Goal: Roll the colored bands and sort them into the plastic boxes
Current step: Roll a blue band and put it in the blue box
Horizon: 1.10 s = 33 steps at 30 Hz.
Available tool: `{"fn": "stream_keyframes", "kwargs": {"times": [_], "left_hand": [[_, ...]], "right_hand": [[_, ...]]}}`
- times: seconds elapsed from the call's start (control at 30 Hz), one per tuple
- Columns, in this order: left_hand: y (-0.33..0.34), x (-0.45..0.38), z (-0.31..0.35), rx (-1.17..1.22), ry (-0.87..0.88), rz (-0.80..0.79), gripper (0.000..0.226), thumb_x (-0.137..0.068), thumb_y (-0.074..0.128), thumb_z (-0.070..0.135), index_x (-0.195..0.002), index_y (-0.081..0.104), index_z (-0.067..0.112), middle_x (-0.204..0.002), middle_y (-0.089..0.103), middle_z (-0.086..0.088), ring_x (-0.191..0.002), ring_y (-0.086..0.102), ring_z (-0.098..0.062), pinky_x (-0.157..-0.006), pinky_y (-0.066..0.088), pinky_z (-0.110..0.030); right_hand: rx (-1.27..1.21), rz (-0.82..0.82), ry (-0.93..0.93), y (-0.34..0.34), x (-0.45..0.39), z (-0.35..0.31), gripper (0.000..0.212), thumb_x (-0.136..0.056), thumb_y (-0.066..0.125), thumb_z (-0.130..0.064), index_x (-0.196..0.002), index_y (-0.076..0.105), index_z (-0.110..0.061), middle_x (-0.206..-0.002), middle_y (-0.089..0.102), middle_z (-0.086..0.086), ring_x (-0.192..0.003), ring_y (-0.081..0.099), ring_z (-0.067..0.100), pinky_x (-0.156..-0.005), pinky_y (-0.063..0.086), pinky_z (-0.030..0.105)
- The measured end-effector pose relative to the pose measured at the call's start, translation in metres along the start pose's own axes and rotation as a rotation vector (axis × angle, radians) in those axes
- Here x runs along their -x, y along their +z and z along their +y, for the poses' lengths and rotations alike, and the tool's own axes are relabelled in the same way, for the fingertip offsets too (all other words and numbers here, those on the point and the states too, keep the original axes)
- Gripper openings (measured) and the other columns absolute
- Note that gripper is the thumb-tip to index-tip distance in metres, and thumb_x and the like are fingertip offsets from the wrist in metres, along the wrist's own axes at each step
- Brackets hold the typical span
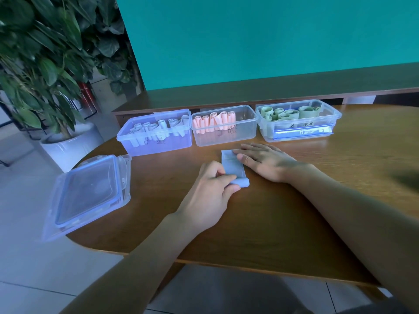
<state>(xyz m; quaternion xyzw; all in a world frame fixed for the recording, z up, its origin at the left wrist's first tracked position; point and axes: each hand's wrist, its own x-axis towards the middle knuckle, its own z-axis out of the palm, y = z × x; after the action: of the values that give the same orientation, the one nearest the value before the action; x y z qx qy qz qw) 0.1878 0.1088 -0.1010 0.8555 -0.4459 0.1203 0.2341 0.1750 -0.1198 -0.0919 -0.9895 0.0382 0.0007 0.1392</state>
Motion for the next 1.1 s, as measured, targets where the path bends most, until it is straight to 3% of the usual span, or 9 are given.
{"fn": "stream_keyframes", "kwargs": {"times": [0.1, 0.2, 0.3, 0.4, 0.6, 0.7, 0.87, 0.97, 1.1], "left_hand": [[0.000, -0.006, -0.002, 0.010, -0.031, -0.036, 0.036, -0.103, 0.052, 0.031, -0.134, 0.064, 0.018, -0.115, 0.049, 0.005, -0.107, 0.044, -0.005, -0.096, 0.035, -0.016], [0.000, -0.010, -0.004, 0.040, -0.027, -0.001, 0.035, -0.101, 0.058, 0.028, -0.135, 0.062, 0.022, -0.112, 0.058, 0.001, -0.107, 0.053, -0.013, -0.096, 0.042, -0.025], [0.002, -0.011, -0.007, 0.039, -0.016, 0.063, 0.014, -0.101, 0.058, 0.027, -0.111, 0.065, 0.022, -0.098, 0.061, 0.000, -0.093, 0.054, -0.017, -0.083, 0.048, -0.037], [0.004, -0.011, -0.008, 0.028, -0.015, 0.055, 0.013, -0.103, 0.052, 0.025, -0.100, 0.065, 0.021, -0.091, 0.056, 0.002, -0.087, 0.050, -0.015, -0.077, 0.046, -0.038], [0.006, -0.013, -0.011, 0.033, -0.021, 0.068, 0.025, -0.098, 0.061, 0.034, -0.117, 0.070, 0.020, -0.113, 0.059, 0.006, -0.110, 0.046, -0.007, -0.094, 0.038, -0.019], [0.007, -0.015, -0.012, 0.041, -0.039, 0.083, 0.030, -0.098, 0.062, 0.032, -0.121, 0.071, 0.016, -0.115, 0.052, 0.006, -0.110, 0.044, -0.003, -0.095, 0.027, -0.008], [0.009, -0.021, -0.011, 0.022, -0.054, 0.064, 0.032, -0.102, 0.056, 0.030, -0.128, 0.068, 0.015, -0.115, 0.051, 0.004, -0.107, 0.047, -0.006, -0.098, 0.037, -0.016], [0.009, -0.025, -0.011, 0.026, -0.076, 0.038, 0.032, -0.102, 0.056, 0.027, -0.130, 0.067, 0.016, -0.116, 0.055, 0.000, -0.107, 0.053, -0.013, -0.096, 0.038, -0.020], [0.008, -0.028, -0.011, 0.062, -0.075, 0.071, 0.021, -0.100, 0.059, 0.023, -0.120, 0.065, 0.020, -0.108, 0.060, -0.003, -0.097, 0.056, -0.017, -0.087, 0.045, -0.028]], "right_hand": [[-0.005, -0.002, -0.004, 0.001, -0.001, 0.001, 0.058, -0.101, 0.009, -0.067, -0.155, 0.023, -0.051, -0.167, 0.012, -0.018, -0.154, 0.002, 0.004, -0.123, -0.004, 0.035], [-0.014, 0.001, -0.003, 0.002, -0.002, 0.003, 0.060, -0.101, 0.008, -0.068, -0.155, 0.024, -0.049, -0.167, 0.012, -0.018, -0.154, 0.002, 0.004, -0.123, -0.004, 0.035], [-0.016, 0.012, -0.010, 0.003, -0.004, 0.004, 0.060, -0.100, 0.009, -0.068, -0.155, 0.026, -0.049, -0.166, 0.014, -0.020, -0.153, 0.004, 0.003, -0.123, -0.002, 0.036], [-0.065, 0.027, -0.022, 0.002, -0.008, 0.007, 0.059, -0.102, 0.013, -0.066, -0.153, 0.033, -0.046, -0.163, 0.022, -0.023, -0.152, 0.009, 0.002, -0.123, 0.002, 0.036], [-0.238, 0.116, -0.042, 0.006, -0.017, 0.016, 0.056, -0.101, 0.026, -0.066, -0.145, 0.050, -0.041, -0.154, 0.041, -0.022, -0.148, 0.026, 0.004, -0.124, 0.018, 0.039], [-0.317, 0.156, -0.055, 0.008, -0.020, 0.019, 0.051, -0.103, 0.032, -0.059, -0.143, 0.054, -0.036, -0.152, 0.045, -0.021, -0.145, 0.029, 0.002, -0.124, 0.021, 0.038], [-0.381, 0.179, -0.060, 0.007, -0.024, 0.017, 0.047, -0.104, 0.034, -0.056, -0.142, 0.055, -0.037, -0.153, 0.045, -0.013, -0.145, 0.031, 0.006, -0.123, 0.023, 0.040], [-0.418, 0.199, -0.091, 0.003, -0.020, 0.010, 0.043, -0.107, 0.037, -0.047, -0.140, 0.058, -0.030, -0.149, 0.049, -0.009, -0.138, 0.038, 0.008, -0.116, 0.027, 0.028], [-0.460, 0.270, -0.116, 0.003, -0.022, 0.004, 0.032, -0.104, 0.053, -0.035, -0.127, 0.069, -0.020, -0.126, 0.067, -0.008, -0.113, 0.055, 0.002, -0.088, 0.035, 0.007]]}}
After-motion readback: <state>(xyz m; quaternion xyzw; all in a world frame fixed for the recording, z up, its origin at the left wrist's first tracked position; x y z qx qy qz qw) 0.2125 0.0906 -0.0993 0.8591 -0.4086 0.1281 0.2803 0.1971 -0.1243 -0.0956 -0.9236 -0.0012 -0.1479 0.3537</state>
